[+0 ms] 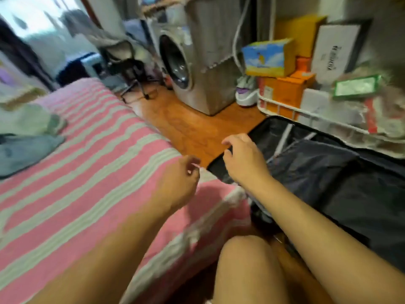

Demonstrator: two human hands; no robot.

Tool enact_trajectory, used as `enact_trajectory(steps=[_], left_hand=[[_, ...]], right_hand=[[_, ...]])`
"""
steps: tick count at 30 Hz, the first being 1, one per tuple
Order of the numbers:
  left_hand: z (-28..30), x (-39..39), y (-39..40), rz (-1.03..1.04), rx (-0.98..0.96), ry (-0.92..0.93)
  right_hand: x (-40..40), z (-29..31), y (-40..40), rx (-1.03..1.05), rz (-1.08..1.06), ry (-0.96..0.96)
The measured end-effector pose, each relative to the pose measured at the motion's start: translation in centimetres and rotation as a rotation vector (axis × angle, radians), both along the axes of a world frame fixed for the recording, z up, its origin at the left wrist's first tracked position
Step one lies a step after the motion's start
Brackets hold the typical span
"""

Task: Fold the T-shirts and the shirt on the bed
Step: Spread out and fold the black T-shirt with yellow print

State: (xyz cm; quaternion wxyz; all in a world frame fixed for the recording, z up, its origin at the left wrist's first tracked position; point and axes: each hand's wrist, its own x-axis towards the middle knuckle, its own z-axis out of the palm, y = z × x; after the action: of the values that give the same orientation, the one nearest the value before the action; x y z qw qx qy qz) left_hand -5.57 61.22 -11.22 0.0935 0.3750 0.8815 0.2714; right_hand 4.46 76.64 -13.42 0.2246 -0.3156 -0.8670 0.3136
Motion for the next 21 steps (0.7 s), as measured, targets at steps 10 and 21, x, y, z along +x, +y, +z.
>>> enact_trajectory(steps=[10,21], left_hand=[[7.5,-0.1,-51.9,0.916,-0.282,-0.059],[-1.5,3.4,-67.4,1.212,-0.092,-0.297]], right_hand=[[-17.5,7.7,-36.6,0.040,0.914,-0.116],[-18.7,2.6,-57.4,0.339,1.387,-0.461]])
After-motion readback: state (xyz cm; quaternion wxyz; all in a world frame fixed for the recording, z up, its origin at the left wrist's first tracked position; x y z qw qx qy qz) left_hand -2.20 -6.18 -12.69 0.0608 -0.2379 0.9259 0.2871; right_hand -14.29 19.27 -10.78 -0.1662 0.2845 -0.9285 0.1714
